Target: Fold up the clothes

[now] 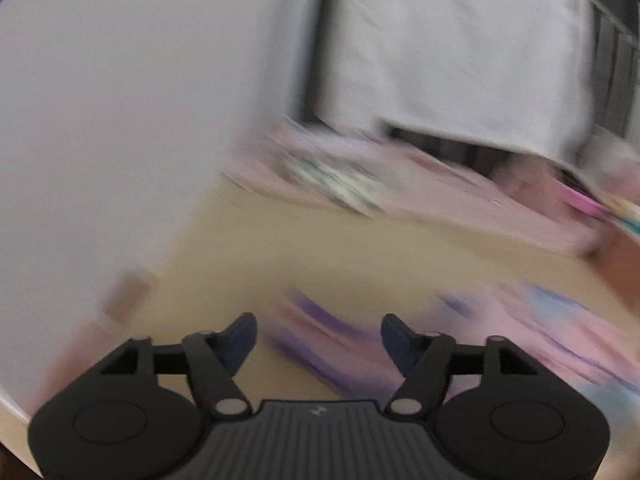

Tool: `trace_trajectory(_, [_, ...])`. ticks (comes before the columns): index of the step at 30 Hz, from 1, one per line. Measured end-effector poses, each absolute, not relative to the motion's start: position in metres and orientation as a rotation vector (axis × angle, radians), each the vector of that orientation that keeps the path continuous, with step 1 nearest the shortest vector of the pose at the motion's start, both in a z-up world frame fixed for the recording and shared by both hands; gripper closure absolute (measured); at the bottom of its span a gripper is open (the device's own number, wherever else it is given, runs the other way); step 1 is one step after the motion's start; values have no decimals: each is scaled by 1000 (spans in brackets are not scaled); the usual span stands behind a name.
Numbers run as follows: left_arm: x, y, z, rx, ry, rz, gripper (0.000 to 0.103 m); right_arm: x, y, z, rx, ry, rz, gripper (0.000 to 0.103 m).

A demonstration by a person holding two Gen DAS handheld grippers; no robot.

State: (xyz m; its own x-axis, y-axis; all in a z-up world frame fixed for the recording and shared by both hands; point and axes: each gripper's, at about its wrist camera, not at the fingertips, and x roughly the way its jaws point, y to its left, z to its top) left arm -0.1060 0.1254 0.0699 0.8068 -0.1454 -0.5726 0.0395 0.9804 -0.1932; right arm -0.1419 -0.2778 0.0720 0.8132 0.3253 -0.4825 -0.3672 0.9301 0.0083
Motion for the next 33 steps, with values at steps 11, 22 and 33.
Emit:
trace_trajectory(11, [-150, 102, 44, -271, 669, -229, 102, -109, -180, 31, -197, 628, 574, 67])
trace_trajectory(22, [-187, 141, 49, -424, 632, -196, 33, -134, -325, 34, -34, 640, 174, 61])
trace_trajectory(33, [-130, 37, 27, -247, 743, -383, 51, -133, -291, 17, -124, 647, 350, 73])
